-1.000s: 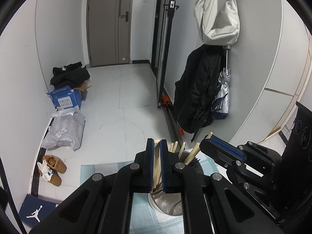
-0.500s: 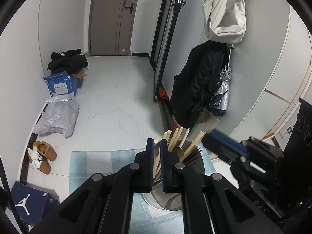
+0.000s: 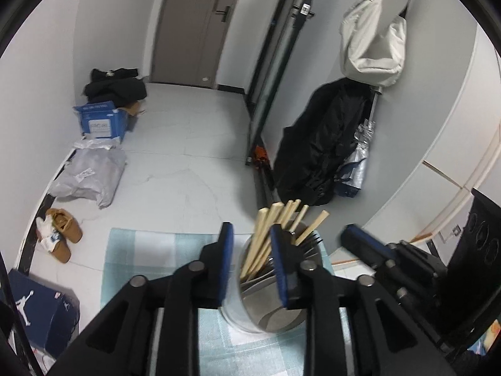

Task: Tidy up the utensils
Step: 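Open both grippers and withdraw them from the holder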

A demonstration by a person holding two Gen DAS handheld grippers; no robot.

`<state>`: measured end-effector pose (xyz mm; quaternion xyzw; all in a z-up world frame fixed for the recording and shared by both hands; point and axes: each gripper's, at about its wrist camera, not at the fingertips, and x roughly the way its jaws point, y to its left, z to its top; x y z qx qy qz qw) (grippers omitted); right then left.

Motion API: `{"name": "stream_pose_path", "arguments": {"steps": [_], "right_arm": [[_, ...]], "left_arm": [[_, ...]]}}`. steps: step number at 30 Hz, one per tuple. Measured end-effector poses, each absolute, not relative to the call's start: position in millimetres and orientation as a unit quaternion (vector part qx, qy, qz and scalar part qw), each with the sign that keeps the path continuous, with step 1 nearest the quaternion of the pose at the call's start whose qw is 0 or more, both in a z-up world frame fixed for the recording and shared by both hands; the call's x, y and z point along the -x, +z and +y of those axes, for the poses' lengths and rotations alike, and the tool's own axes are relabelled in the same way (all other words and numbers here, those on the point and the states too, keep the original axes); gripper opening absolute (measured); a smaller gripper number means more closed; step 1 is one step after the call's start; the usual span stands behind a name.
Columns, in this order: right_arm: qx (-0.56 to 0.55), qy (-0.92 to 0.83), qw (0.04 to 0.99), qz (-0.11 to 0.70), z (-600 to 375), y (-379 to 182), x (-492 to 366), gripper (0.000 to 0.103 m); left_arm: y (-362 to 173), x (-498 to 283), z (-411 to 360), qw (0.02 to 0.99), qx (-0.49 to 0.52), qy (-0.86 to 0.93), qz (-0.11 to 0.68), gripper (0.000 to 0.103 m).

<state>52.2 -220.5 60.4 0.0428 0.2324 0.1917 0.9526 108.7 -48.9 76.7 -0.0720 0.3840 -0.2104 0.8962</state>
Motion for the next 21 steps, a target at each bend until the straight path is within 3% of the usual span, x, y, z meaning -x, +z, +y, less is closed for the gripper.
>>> {"name": "stream_pose_path", "arguments": {"steps": [4, 8, 13, 17, 21], "right_arm": [[-0.07, 0.177, 0.954, 0.23, -232, 66, -43, 0.006], [-0.089, 0.163, 0.955, 0.232, -236, 73, -31, 0.024], [-0.109, 0.154, 0.958, 0.217, -240, 85, -14, 0.035], [-0.105, 0.153, 0.961, 0.204, -239, 90, 3, 0.053], [-0.083, 0.134, 0.968, 0.193, -235, 91, 22, 0.066]], "left_arm": [[83, -97, -37, 0.911, 0.081, -0.175, 0.365, 0.047], [93, -85, -26, 0.921, 0.1, -0.153, 0.344, 0.057], [109, -65, -20, 0.936, 0.109, -0.133, 0.308, 0.073], [119, -45, -19, 0.949, 0.109, -0.117, 0.271, 0.089], [120, -34, -14, 0.955, 0.117, -0.109, 0.25, 0.098]]}}
